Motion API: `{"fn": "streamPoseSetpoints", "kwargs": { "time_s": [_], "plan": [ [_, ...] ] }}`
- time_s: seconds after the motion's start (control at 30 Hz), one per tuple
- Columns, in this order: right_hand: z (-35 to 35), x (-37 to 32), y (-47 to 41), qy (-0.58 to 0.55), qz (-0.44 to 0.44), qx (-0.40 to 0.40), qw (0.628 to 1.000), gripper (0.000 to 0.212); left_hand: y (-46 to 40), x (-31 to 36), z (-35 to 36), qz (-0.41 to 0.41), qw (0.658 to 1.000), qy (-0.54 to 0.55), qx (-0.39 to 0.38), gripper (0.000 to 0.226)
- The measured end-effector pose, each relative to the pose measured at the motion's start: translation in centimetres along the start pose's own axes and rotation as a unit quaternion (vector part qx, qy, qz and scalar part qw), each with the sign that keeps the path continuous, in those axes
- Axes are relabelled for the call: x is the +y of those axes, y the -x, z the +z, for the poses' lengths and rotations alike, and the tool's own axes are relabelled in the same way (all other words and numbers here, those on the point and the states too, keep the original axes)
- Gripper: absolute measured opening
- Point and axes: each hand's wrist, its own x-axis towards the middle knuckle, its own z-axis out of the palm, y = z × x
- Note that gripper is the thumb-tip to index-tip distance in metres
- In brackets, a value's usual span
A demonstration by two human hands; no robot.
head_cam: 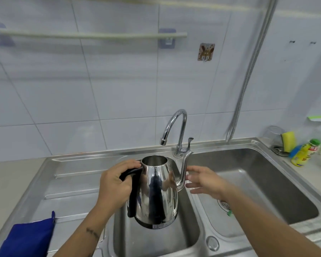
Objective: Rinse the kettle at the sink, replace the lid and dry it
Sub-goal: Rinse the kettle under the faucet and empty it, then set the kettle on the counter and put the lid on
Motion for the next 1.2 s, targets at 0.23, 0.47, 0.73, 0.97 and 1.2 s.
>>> {"fn": "streamPoseSetpoints", "kwargs": {
  "time_s": [0.23,0.47,0.73,0.97,1.2],
  "plan": [
    [4.9,0.1,5.4,-0.084,-0.085,0.079,0.99,0.028,3.0,3.5,-2.9,0.04,0.999,0.004,0.004,0.061],
    [8.4,0.8,9.5,-0.073,-0.147,0.124,0.979,0.025,5.9,5.9,-6.4,0.035,0.999,0.006,0.003,0.063],
    [12.6,1.9,13.7,-0.082,-0.172,0.177,0.965,0.032,9.9,6.9,-10.2,0.04,0.999,0.012,0.0,0.057],
    [18.3,2.0,16.9,-0.034,-0.189,0.179,0.965,0.037,13.8,7.8,-16.0,0.003,1.0,0.01,0.01,0.048],
    [27.2,-0.8,17.4,-0.058,-0.193,0.146,0.969,0.026,14.8,6.8,-24.8,-0.028,0.999,0.014,0.033,0.055]
  ]
}}
